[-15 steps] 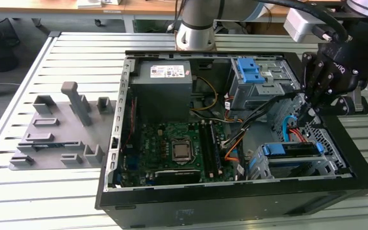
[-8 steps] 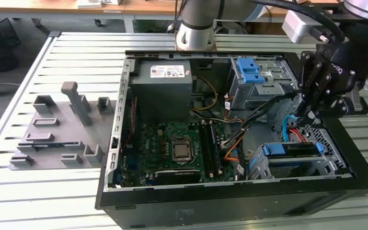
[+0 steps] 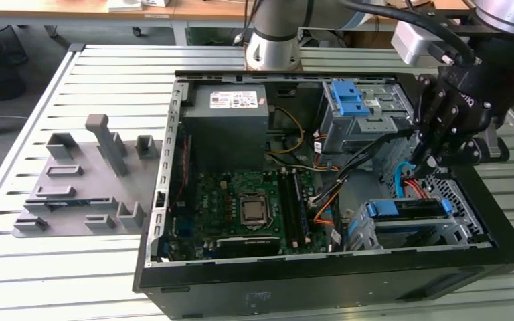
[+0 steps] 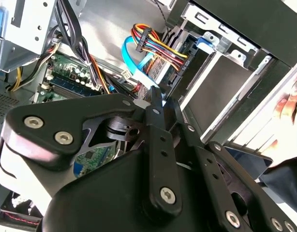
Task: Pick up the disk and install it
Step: 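Insert the second disk wire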
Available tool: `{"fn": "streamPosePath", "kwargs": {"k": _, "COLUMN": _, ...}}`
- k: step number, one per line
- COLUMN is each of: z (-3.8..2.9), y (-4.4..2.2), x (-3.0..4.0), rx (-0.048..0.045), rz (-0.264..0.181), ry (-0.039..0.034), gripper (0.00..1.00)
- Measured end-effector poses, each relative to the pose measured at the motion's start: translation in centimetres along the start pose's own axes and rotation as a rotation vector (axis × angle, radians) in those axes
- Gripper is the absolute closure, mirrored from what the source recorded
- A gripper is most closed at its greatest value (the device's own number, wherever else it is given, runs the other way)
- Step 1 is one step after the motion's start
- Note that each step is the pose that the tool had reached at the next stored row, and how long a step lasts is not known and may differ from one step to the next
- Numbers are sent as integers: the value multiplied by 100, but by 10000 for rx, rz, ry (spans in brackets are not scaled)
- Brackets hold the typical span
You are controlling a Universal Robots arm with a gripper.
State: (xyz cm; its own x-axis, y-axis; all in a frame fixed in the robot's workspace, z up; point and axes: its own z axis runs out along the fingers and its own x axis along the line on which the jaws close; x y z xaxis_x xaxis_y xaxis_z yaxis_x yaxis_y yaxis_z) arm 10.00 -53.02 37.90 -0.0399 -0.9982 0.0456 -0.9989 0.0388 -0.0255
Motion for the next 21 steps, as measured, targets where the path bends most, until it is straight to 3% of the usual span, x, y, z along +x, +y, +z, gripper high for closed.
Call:
{"fn": "streamPosePath", "kwargs": {"k": 11, "z": 91, "y": 2, "x": -8, "rx": -2, "rz": 0, "ry": -2, "gripper": 76}}
{"fn": "streamPosePath", "kwargs": {"k": 13, "z": 105, "y": 2, "x": -8, "rx": -4, "rz": 0, "ry": -38, "gripper": 84}}
{"fn": "streamPosePath", "kwargs": {"k": 14, "z": 109, "y": 2, "x": -8, "rx": -10, "rz": 3, "ry": -163, "gripper": 84}}
{"fn": "streamPosePath", "kwargs": {"k": 17, "z": 116, "y": 3, "x": -9, "rx": -31, "rz": 17, "ry": -710, "gripper": 84}}
{"fn": "streamPosePath", "kwargs": {"k": 18, "z": 124, "y": 3, "x": -9, "rx": -35, "rz": 20, "ry": -822, "gripper": 84}}
{"fn": "streamPosePath", "kwargs": {"k": 21, "z": 157, "y": 4, "x": -5, "rx": -35, "rz": 20, "ry": -847, "gripper": 84}}
